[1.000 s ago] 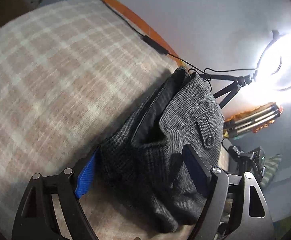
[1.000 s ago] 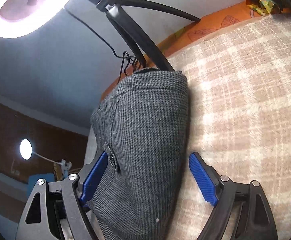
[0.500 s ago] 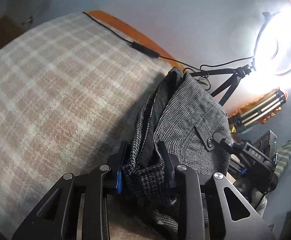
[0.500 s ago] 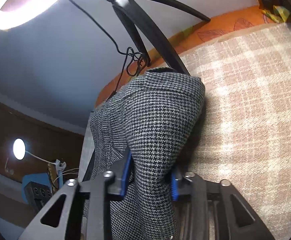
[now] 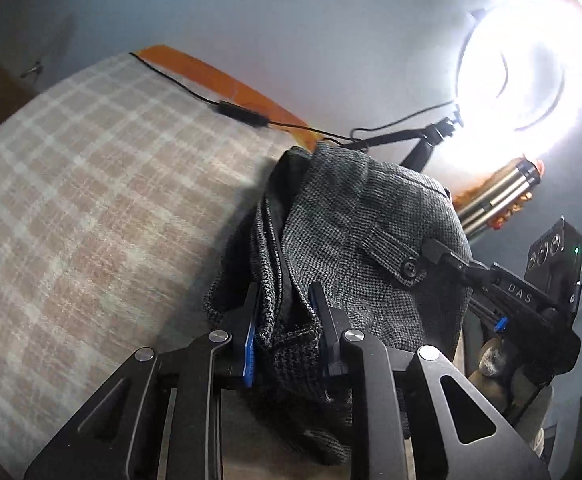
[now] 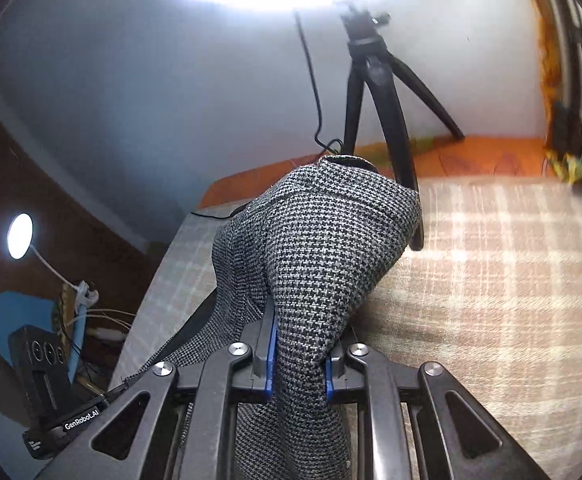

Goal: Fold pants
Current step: 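Lift the folded trousers with both tools and carry them toward the clothes stack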

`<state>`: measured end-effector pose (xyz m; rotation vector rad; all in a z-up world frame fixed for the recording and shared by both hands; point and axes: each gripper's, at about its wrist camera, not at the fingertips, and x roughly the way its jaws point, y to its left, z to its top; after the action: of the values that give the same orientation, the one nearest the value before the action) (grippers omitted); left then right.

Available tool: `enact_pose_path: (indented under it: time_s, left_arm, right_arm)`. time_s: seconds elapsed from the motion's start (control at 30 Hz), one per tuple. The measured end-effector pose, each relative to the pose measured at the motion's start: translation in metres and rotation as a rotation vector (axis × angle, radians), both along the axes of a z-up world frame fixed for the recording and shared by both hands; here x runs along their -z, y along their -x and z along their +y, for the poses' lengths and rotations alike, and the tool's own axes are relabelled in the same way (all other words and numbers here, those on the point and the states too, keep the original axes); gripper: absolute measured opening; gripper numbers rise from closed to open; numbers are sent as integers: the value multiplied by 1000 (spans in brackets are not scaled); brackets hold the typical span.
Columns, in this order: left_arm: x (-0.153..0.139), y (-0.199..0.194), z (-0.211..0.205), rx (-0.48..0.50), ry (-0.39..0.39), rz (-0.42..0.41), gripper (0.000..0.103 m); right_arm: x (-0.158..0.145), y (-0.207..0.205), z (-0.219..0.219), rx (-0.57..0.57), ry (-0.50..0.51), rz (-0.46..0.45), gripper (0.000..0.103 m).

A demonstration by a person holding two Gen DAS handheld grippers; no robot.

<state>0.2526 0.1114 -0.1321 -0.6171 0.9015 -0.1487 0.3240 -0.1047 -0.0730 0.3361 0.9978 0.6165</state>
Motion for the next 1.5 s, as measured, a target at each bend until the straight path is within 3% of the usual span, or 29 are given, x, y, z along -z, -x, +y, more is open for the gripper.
enact_pose_path:
  time_s: [0.23, 0.77, 1.27, 1.5]
  left_arm:
    - [-7, 2, -29, 63, 17, -15, 20]
    - [-53, -1, -140, 265, 28, -117, 19]
    - [-106, -30, -309, 438, 35, -252, 19]
    - [-120, -46, -389, 493, 19, -304, 19]
  right_arm:
    - [-24, 15, -8, 15, 37, -62, 15]
    - [-75, 38, -141, 106, 111, -144, 15]
    - [-132, 33, -291, 252, 202, -245, 15]
    - [-148, 7, -362, 283, 282, -279, 15]
